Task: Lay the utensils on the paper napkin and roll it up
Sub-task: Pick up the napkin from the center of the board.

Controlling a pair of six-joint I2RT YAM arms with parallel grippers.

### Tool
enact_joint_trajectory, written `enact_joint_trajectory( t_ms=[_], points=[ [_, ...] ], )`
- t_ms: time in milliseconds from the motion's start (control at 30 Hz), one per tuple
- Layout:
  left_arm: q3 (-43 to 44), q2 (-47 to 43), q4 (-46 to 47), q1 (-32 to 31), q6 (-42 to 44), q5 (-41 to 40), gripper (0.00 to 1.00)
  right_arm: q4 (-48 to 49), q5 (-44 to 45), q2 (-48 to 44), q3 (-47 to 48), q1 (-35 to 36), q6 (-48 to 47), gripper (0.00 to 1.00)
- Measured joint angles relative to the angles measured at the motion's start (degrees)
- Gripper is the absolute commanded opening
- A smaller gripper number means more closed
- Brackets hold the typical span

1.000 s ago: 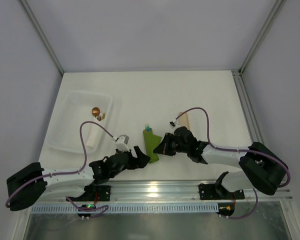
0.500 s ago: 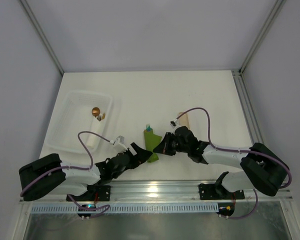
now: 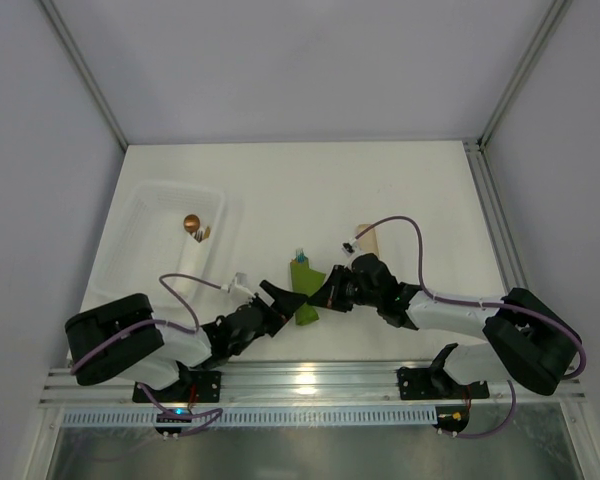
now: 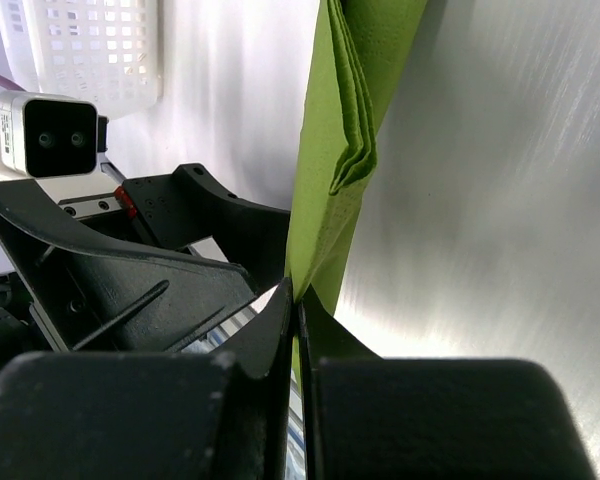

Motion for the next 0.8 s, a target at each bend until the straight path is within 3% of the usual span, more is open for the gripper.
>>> enact_joint_trajectory(
  t_ms=[300,800],
  points=[
    [1.4,2.9,1.6,2.3,-1.9,0.5,0.96,0.4,-0.1,0.0,0.0,0.0,0.0,0.03],
    [2.2,20.3,25.6,6.4,-3.1,4.5,0.97,0.4,-0.1,0.0,0.0,0.0,0.2,0.04]
  ],
)
